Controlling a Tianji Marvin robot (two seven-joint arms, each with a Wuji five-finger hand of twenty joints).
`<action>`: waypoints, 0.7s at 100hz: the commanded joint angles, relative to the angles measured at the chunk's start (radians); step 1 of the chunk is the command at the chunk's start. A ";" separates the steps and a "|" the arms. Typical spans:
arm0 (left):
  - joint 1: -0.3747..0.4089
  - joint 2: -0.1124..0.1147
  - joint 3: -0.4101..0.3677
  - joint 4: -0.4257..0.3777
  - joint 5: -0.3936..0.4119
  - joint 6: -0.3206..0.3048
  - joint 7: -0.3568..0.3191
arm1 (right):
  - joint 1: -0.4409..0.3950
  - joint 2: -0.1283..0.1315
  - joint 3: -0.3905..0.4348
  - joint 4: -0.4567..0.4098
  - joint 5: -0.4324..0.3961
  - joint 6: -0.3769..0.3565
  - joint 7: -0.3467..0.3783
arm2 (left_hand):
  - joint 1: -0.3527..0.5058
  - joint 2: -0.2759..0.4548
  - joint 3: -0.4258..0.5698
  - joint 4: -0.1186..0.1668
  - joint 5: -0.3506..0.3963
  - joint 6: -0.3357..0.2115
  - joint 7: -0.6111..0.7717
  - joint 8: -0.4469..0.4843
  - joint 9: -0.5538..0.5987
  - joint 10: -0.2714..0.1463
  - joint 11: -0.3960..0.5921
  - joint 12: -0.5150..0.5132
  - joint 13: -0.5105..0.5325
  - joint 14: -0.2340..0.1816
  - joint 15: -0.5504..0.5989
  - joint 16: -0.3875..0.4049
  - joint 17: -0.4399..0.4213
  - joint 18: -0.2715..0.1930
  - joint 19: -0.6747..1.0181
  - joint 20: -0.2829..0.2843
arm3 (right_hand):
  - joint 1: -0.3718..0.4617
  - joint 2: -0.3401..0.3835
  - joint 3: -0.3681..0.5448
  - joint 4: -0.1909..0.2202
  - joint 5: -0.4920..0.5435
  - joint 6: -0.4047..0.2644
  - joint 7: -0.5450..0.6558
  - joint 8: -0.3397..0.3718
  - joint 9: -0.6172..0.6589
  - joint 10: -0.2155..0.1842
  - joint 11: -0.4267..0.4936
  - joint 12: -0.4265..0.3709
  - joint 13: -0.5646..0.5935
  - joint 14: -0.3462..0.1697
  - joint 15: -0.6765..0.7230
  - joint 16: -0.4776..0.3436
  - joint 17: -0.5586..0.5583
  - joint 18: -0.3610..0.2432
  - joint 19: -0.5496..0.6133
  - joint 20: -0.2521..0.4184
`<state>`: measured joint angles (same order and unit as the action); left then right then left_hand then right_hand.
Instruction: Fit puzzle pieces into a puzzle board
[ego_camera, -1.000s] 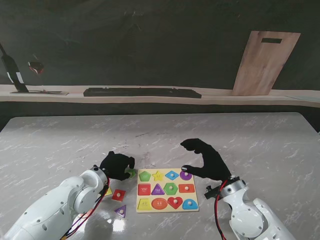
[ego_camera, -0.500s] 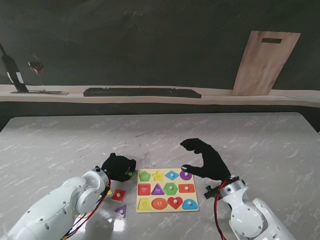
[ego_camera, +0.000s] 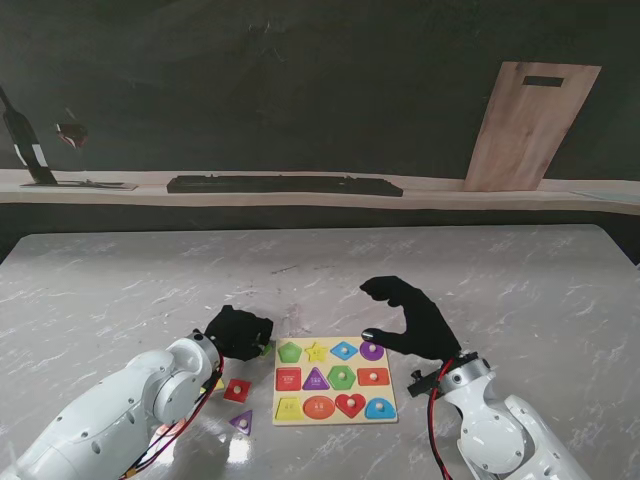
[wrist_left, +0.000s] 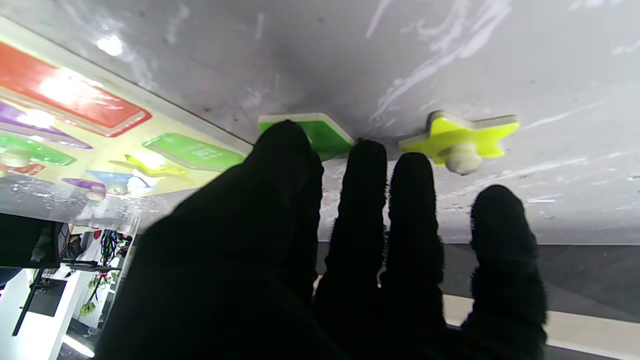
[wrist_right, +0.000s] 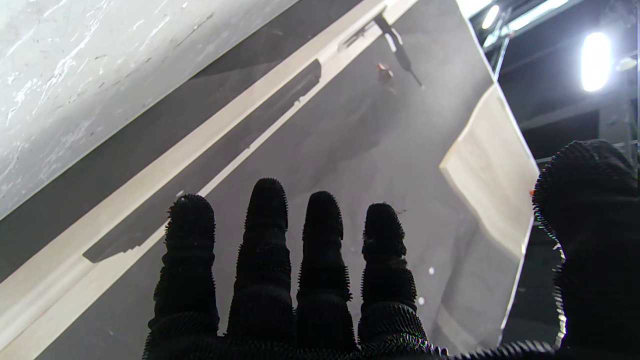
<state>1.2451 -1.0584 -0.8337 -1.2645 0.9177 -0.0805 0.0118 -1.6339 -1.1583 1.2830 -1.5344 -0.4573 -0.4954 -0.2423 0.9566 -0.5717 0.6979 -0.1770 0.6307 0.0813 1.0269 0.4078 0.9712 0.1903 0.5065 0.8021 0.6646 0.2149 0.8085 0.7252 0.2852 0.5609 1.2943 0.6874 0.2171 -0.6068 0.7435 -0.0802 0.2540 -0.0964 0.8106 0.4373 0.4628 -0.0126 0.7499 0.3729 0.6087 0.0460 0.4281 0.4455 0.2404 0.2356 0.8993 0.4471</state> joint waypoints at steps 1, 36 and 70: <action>0.001 0.003 0.013 0.005 -0.010 0.000 -0.025 | -0.007 -0.003 -0.003 -0.004 -0.007 0.002 -0.009 | 0.038 0.017 -0.020 -0.031 0.034 0.009 0.023 -0.017 0.016 0.000 0.001 -0.044 0.002 -0.022 0.021 -0.012 -0.012 -0.220 0.030 0.019 | -0.016 0.012 -0.018 0.007 0.027 -0.028 -0.018 0.014 0.018 -0.015 -0.015 0.001 0.023 -0.013 0.007 0.022 -0.011 0.011 0.011 0.017; -0.022 0.008 0.042 0.008 -0.017 0.003 -0.071 | -0.009 -0.005 0.001 -0.006 -0.010 0.000 -0.018 | 0.041 -0.013 0.028 -0.019 0.066 0.022 0.024 -0.023 0.058 0.006 -0.003 -0.036 0.031 -0.018 0.043 0.006 0.008 -0.205 0.042 0.028 | -0.018 0.014 -0.018 0.007 0.031 -0.034 -0.012 0.020 0.018 -0.016 -0.013 0.003 0.021 -0.013 0.014 0.026 -0.012 0.012 0.016 0.024; -0.034 0.009 0.066 0.027 -0.019 0.006 -0.070 | -0.015 -0.008 0.006 -0.012 -0.013 -0.004 -0.033 | -0.026 -0.083 0.145 -0.045 0.077 0.067 0.094 -0.010 0.108 0.017 0.087 -0.010 0.107 -0.015 0.118 0.061 0.083 -0.163 0.089 0.050 | -0.031 0.031 -0.018 0.006 0.042 -0.046 -0.010 0.024 0.025 -0.015 -0.012 0.003 0.025 -0.014 0.020 0.030 -0.010 0.013 0.020 0.029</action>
<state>1.1934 -1.0513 -0.7767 -1.2618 0.8959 -0.0727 -0.0517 -1.6405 -1.1604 1.2902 -1.5373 -0.4670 -0.4958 -0.2702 0.9288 -0.6076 0.8077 -0.1902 0.6488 0.1616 1.0804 0.4043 1.0528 0.2082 0.5689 0.7938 0.7223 0.2149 0.8875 0.7640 0.3534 0.5609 1.3313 0.7124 0.2171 -0.5867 0.7429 -0.0801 0.2775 -0.1112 0.8106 0.4495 0.4724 -0.0126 0.7497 0.3729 0.6088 0.0460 0.4413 0.4552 0.2393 0.2365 0.9008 0.4567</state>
